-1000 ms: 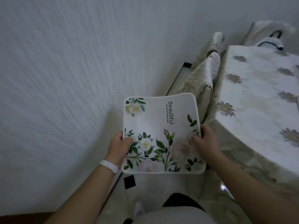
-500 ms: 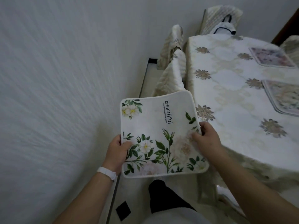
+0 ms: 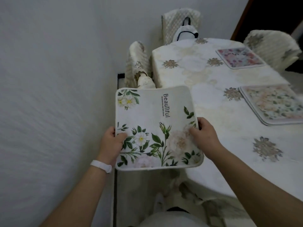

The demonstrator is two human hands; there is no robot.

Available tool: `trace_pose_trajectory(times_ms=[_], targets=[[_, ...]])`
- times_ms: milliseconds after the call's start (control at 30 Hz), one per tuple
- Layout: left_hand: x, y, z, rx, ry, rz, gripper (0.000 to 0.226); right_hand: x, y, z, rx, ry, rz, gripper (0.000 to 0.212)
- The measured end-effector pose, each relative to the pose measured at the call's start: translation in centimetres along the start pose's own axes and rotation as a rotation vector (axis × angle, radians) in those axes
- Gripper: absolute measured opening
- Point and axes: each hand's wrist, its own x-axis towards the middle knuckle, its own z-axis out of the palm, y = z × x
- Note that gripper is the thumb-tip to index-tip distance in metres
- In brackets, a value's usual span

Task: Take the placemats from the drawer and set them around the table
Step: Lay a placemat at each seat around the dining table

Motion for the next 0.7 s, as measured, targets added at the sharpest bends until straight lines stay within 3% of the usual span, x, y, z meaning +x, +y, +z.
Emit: trace_pose_trajectory(times_ms=[367,567,700], targets=[[10.5,6.5,11.5,0.142,-0.357,0.008,0.018,4.7,2.5,-5.4,0.242,0.291,0.197,0.022],[16.9,6.8,16.5,0.230,-0.535,-0.139,0.018,7.4,4.9,-4.8,0.335,0.437,0.300,0.024],[21.9,7.5,20.2,0.408,-0.653,-0.111,0.013,9.7,6.3,-2.9,0.376,0.535,0.392,0.022]])
